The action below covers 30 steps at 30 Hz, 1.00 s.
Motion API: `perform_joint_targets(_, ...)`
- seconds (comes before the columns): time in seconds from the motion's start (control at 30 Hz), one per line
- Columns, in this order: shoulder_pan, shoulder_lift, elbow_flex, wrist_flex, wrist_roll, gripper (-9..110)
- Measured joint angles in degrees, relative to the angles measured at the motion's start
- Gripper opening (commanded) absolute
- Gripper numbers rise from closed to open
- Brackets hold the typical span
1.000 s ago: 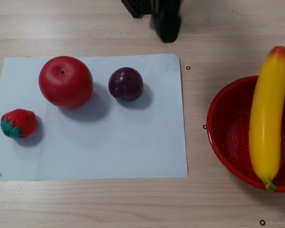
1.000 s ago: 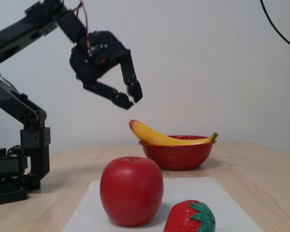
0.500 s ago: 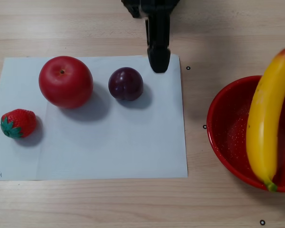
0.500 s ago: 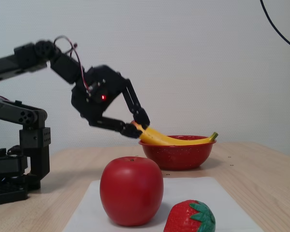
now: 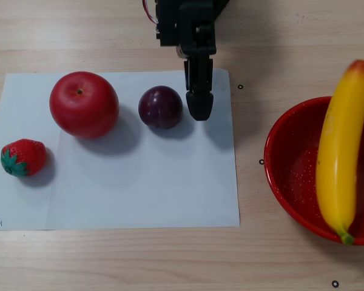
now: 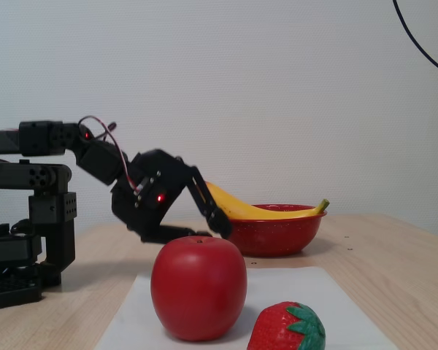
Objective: Grasp the banana and put it in the red bowl.
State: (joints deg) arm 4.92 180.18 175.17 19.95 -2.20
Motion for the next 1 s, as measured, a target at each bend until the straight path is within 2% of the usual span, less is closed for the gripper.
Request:
perform_joint_targets(0.17,0.6,3.8,2.7,-1.8,1.6,0)
perform_joint_targets(0.77,0.4,8.1,2.7,28.4,-0.1,0)
perform_joint_targets(1.0,0.4,8.1,2.7,30.1,-0.4,0)
